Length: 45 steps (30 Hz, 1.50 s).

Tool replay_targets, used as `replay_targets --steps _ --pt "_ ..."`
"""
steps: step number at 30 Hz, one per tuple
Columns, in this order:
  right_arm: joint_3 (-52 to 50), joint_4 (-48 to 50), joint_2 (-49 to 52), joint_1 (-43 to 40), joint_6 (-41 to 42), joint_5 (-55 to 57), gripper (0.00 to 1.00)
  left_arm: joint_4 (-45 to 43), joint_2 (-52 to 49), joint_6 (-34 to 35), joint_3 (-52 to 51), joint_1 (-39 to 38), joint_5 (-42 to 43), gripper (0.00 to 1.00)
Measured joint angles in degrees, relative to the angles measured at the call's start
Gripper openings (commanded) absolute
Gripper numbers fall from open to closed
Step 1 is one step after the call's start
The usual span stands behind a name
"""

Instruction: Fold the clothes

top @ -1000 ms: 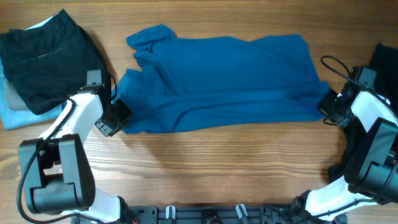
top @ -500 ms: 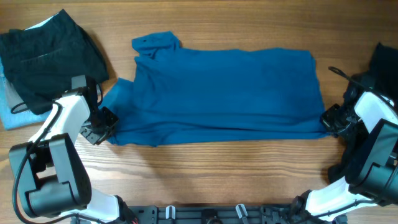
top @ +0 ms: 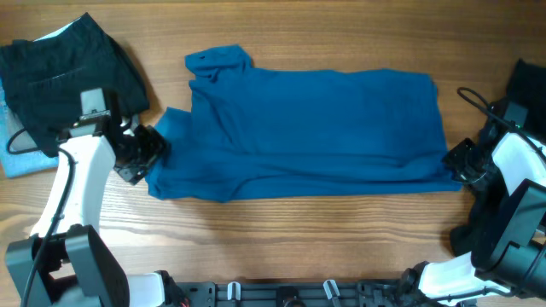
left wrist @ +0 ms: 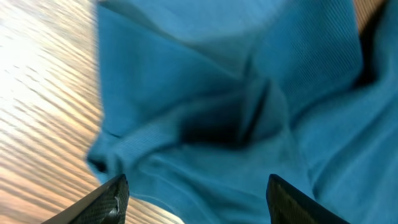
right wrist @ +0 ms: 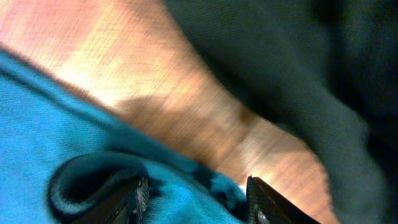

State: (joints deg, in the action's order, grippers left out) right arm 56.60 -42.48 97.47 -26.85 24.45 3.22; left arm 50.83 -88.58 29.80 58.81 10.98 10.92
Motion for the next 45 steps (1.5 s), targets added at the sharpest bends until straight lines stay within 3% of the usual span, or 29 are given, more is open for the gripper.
replay_targets --steps 7,17,26,30,37,39,45 --pt "0.02 2.43 0.00 0.00 -6.34 -10.80 0.56 -0.72 0.00 -0.20 0.00 -7.80 0.96 0.72" --pt "1.70 -0.11 -5.31 0.00 -4.59 -8.07 0.60 -0.70 0.00 -0.20 0.00 -9.22 0.96 0.72" --pt "1.62 -1.64 -9.18 0.07 -5.81 -14.84 0.50 -0.74 0.00 -0.20 0.00 -9.22 0.96 0.72" --pt "-3.43 2.27 -8.61 0.07 -5.88 -15.50 0.43 -0.72 0.00 -0.20 0.00 -9.22 0.96 0.72" --pt "-5.90 5.16 -8.44 0.07 -5.03 -15.63 0.41 -0.74 0.00 -0.20 0.00 -9.22 0.96 0.72" --pt "-5.90 5.27 -8.44 0.07 -5.03 -15.61 0.35 -0.74 0.00 -0.20 0.00 -9.22 0.96 0.72" --pt "-5.90 3.74 -8.44 0.07 -4.11 -14.64 0.35 -0.74 0.00 -0.20 0.00 -9.22 0.96 0.72"
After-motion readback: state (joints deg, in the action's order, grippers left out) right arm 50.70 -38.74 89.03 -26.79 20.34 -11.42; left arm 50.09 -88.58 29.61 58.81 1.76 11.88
